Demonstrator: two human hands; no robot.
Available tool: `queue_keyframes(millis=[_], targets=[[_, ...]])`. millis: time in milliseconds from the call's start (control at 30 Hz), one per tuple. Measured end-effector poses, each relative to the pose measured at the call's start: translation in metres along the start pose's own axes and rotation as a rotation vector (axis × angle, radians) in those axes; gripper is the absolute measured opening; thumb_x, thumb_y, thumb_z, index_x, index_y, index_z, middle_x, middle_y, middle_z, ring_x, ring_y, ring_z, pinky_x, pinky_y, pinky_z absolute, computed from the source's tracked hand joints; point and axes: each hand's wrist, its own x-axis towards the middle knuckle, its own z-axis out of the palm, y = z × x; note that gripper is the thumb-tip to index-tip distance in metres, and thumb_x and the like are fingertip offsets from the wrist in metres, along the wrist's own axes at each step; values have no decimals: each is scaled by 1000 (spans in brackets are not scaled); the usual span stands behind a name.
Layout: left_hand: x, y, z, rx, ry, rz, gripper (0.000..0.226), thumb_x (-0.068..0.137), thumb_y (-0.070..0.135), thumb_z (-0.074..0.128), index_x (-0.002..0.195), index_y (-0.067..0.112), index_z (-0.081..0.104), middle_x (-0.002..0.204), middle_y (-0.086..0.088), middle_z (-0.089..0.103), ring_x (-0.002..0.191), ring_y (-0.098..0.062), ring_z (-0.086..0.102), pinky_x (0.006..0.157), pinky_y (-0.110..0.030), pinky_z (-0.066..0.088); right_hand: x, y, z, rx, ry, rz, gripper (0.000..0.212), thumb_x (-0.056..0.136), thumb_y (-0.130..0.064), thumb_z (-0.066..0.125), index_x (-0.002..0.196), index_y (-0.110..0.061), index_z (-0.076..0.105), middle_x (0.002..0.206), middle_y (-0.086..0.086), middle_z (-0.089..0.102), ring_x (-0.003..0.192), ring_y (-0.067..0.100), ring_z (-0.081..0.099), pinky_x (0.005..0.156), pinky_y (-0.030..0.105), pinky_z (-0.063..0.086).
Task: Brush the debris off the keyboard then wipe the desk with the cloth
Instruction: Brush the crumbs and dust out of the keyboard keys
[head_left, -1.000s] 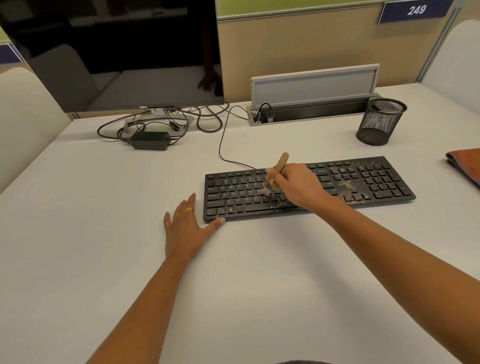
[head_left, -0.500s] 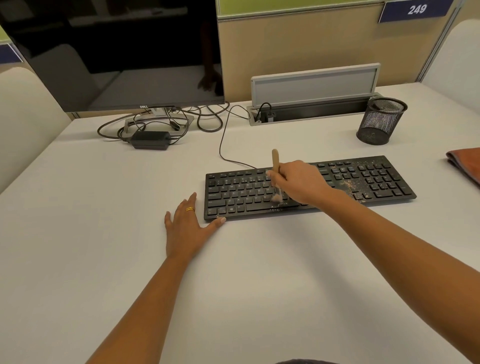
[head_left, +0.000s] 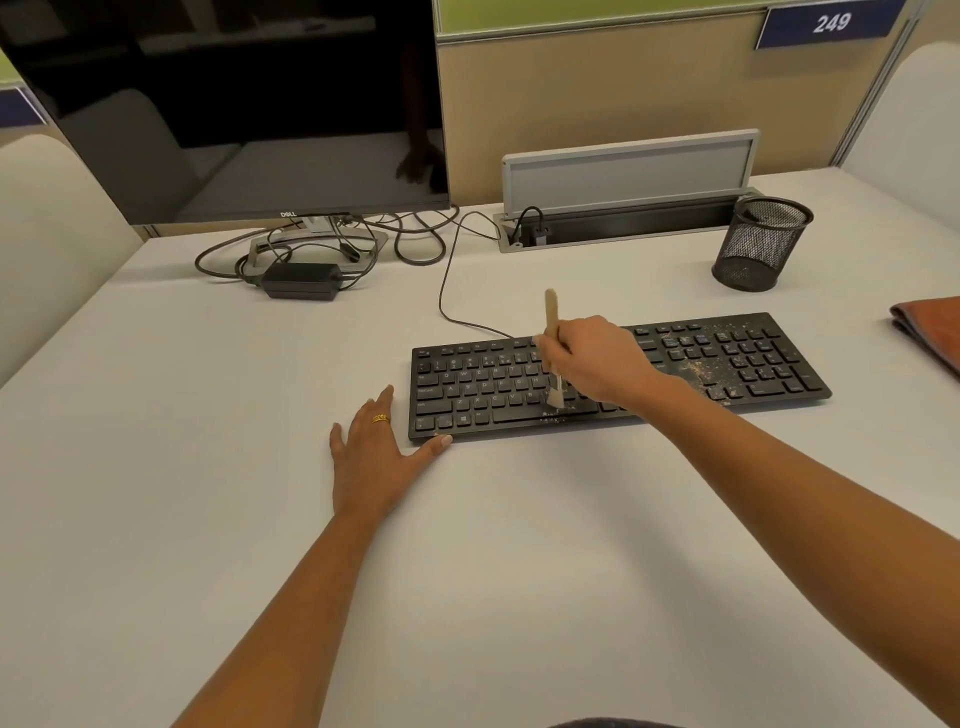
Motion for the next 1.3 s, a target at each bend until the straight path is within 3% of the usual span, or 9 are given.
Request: queue_keyframes(millis=[133,267,433,567,700,800,933,1167,1300], targets=[[0,0,0,-6,0,-2,96,78,65,58,151,17,19,155,-2,27,145,-13,18,119,-42,-1,-2,2,7,80,73,73,45,100,-37,34,86,-7,64,60,-4,51,61,18,50,52,29,34],[0,1,0,-7,1,-2,95,78,65,59,151,17,20,155,-2,27,145,-13,18,119,-42,-1,-6,-1,14,75,-5,35,47,101,-35,31,88,-7,67,76,5,63,70,22,57,63,31,40],[0,1,0,-11,4,-4,95,78,64,60,151,16,20,155,-2,27,145,-13,18,119,-42,-1,0,-5,8,188,55,56,45,100,-36,33,84,-10,66,75,3,64,73,23,61,67,33,47],[-1,1,-1,-5,0,-5,95,79,64,59,151,17,20,155,-2,27,145,-13,18,119,-41,-1,0,-9,15,103,31,48,47,100,-38,31,91,-7,66,77,4,64,72,23,58,64,31,42],[0,1,0,-8,8,-5,95,78,65,60,151,16,21,155,-2,28,145,-13,19,119,-42,0,4,-16,14,-6,-41,3,45,101,-36,30,91,-7,64,89,10,68,80,27,61,71,35,46],[0,1,0,-4,5,-9,96,78,65,59,151,16,21,155,-2,27,145,-13,18,119,-42,0,10,-21,10,-21,-5,2,43,101,-36,30,88,-8,60,89,10,67,80,27,61,71,34,46],[0,1,0,-9,10,-4,95,78,65,59,151,16,21,155,-2,28,144,-13,19,119,-42,0,15,-24,9,-33,28,-1,47,101,-38,30,98,-7,65,87,9,66,80,27,62,69,34,46],[0,1,0,-19,15,-8,95,78,64,61,150,16,21,154,-2,29,144,-13,20,119,-42,0,16,-27,12,-88,-129,-19,41,100,-36,31,84,-11,59,81,6,60,75,24,58,70,33,44],[0,1,1,-23,12,-6,95,78,64,61,150,17,21,155,-1,29,144,-13,20,119,-42,0,20,-23,8,-27,-27,2,47,100,-39,30,95,-8,64,90,7,67,83,26,62,75,35,48]])
